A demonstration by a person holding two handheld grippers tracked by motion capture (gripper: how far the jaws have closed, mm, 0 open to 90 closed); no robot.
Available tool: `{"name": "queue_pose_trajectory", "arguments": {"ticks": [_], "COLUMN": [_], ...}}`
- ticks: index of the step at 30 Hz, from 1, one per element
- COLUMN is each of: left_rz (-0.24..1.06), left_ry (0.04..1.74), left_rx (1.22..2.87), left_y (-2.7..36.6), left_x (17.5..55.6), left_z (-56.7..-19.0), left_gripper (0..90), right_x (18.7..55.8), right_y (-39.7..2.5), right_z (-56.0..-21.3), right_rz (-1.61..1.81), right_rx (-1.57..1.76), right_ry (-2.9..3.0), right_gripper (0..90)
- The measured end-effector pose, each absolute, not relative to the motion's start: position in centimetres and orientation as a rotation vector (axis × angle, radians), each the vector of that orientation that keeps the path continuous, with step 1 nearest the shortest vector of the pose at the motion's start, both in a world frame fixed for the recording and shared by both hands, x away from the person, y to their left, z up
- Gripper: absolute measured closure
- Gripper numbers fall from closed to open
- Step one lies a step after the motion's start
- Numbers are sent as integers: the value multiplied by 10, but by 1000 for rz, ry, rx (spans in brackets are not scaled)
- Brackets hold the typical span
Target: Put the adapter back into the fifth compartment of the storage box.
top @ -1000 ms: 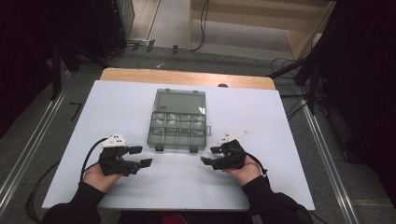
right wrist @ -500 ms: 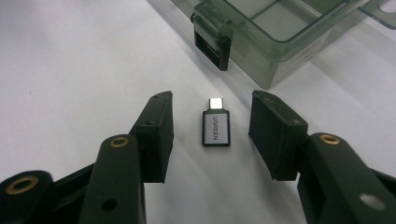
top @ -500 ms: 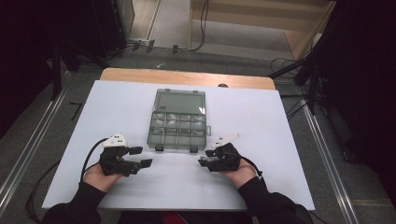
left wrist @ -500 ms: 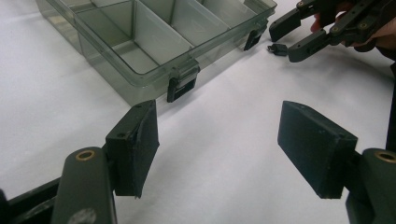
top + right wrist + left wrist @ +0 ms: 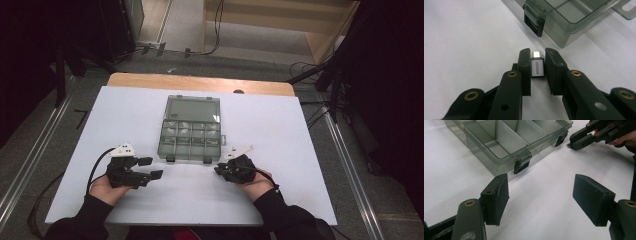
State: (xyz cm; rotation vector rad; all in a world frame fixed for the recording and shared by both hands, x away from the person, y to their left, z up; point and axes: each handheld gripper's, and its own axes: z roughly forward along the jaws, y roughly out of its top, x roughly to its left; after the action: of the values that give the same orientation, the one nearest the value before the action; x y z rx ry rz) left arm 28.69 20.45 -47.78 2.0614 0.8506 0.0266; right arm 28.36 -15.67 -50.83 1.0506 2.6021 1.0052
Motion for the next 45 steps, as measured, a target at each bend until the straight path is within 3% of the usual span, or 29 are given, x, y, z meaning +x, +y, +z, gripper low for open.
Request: {"name": "queue_pose_trajectory", "arguments": {"ticks": [45], "left_rz": [48], "left_ry": [851], "left_rx": [2071], "left_y": [205], "left_x": [287], "left_z": [-479], "left_gripper": [296], "right_x": [291], "right_y": [-164], "right_z": [-485], "right_rz": [1221], "right_rx": [1164], "right_ry": [2659], "right_gripper": [743]}}
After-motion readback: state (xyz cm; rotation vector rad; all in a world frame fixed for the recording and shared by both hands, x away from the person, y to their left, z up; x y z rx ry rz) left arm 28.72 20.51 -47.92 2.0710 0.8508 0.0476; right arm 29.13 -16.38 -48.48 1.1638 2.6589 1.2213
